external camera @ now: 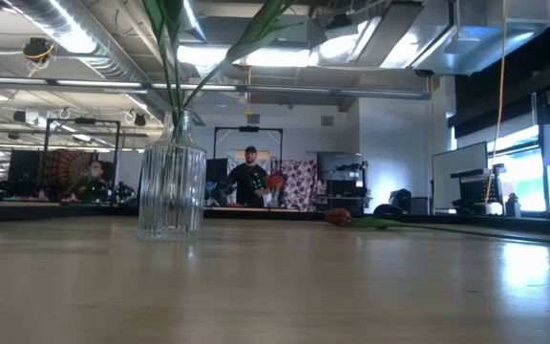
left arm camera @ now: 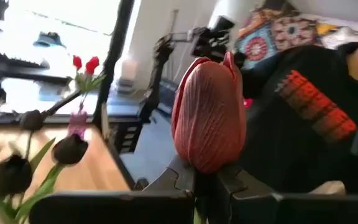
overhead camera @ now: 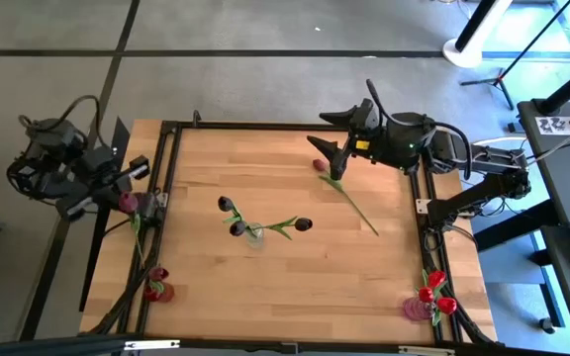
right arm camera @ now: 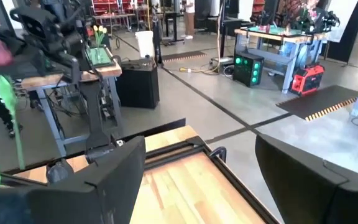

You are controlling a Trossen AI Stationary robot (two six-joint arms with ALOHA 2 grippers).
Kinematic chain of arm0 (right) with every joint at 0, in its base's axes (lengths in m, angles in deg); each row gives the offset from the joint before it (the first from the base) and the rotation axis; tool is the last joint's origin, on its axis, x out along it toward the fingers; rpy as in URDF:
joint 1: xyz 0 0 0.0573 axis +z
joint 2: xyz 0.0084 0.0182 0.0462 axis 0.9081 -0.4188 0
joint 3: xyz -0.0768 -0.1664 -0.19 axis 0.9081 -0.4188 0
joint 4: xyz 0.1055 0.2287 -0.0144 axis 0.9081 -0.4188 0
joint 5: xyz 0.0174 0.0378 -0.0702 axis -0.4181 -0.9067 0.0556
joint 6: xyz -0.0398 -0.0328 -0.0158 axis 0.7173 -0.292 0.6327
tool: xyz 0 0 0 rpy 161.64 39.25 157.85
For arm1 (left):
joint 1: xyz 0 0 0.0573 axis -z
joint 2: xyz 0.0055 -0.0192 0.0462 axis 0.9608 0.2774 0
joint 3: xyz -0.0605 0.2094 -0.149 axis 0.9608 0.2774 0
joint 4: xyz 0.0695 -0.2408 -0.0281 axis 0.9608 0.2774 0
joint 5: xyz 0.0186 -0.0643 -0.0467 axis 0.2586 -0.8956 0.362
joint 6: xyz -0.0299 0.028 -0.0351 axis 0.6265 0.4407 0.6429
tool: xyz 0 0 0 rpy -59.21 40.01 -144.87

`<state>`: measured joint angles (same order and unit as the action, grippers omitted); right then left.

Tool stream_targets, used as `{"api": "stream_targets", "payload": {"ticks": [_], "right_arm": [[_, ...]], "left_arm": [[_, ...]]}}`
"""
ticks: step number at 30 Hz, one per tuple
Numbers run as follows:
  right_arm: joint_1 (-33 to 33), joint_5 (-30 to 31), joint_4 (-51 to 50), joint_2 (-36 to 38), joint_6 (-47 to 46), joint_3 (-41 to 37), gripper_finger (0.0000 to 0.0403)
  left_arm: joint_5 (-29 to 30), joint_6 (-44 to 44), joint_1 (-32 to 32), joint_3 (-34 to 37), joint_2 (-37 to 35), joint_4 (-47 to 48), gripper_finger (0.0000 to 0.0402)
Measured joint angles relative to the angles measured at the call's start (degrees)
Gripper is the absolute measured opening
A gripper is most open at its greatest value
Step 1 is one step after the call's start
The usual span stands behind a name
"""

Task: Sort flowers into vase by color
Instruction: Put the pink flower into the red transparent vase

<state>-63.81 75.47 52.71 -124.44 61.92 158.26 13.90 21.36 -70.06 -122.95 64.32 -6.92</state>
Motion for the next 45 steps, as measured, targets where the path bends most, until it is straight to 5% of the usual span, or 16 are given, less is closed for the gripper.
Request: {"api": "stream_targets", "payload": {"ticks": [13, 21, 33, 45], "right_arm": [[-1.2, 3.7, -0.4, 0.0, -0.1, 0.0, 0.0303], [-1.0, 3.5, -0.5, 0.0, -0.1, 0.0, 0.0303], [-1.1, 3.1, -0.8, 0.0, -0.1, 0.0, 0.0303], [-1.1, 3.1, -0.8, 0.0, 1.4, 0.0, 0.0303]], "left_arm": [[-1.3, 1.7, 0.4, 14.7, -3.6, -22.1, 0.0007], [2.0, 3.2, 7.7, 16.9, -2.5, -29.4, 0.0007], [15.2, -0.6, 20.7, 16.9, -1.4, -28.4, 0.0007], [23.5, -4.2, 21.9, 3.6, -2.1, -7.7, 0.0007]]}}
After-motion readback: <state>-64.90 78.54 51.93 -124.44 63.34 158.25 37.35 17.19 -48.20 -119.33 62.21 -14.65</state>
